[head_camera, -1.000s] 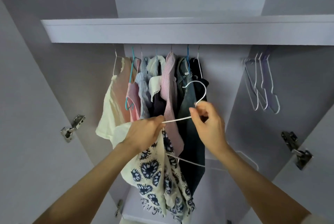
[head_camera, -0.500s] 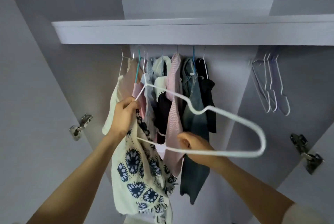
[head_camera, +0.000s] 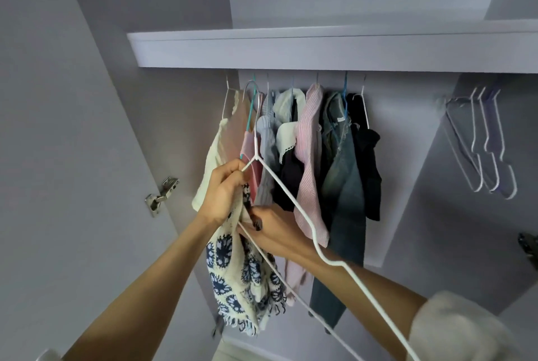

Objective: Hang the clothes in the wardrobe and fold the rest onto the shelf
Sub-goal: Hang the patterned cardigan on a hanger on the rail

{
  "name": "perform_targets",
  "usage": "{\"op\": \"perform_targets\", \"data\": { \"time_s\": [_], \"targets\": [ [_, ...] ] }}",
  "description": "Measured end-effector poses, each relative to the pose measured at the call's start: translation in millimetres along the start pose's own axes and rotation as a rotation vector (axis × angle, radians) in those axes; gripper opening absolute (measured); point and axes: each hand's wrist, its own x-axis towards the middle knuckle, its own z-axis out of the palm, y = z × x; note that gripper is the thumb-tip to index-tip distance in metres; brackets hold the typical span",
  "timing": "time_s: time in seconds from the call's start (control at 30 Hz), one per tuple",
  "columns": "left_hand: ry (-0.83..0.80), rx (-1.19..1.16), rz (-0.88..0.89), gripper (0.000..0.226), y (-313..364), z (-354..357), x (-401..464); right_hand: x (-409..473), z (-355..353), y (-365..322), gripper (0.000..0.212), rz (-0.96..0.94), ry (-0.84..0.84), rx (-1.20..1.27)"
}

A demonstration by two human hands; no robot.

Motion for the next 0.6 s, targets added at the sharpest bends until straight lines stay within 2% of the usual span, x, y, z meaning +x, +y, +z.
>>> {"op": "perform_targets", "data": {
  "time_s": [0.13, 0.2, 0.27, 0.37, 0.47, 0.5, 0.6],
  "targets": [
    [-0.017, 0.039, 0.056, 0.007, 4, -4, -3, -2, -2, 0, 0.02, -0.012, 0.174, -0.114],
    [-0.03, 0.134, 0.056, 0.006, 5, -12, -1, -2, -12, 5, 0.011, -0.01, 0.351, -0.228],
    [-0.043, 0.29, 0.023, 0.004, 2, -25, 0, -1, -29, 17, 0.011, 0.009, 0.446, -0.36],
    [-0.189, 0.578, 0.053, 0.015, -4, -41, -2, 2, -62, 50, 0.007, 0.108, 0.403, -0.402],
    [-0.378, 0.933, 0.135, 0.052, -6, -42, -5, 0, -87, 75, 0.011, 0.069, 0.449, -0.436],
    [-0.404, 1.016, 0.148, 0.058, -7, -42, -4, -3, -92, 79, 0.013, 0.072, 0.456, -0.438],
    [-0.361, 1.12, 0.188, 0.052, -7, -40, 0, -14, -102, 96, 0.03, 0.153, 0.429, -0.421]
  ]
}}
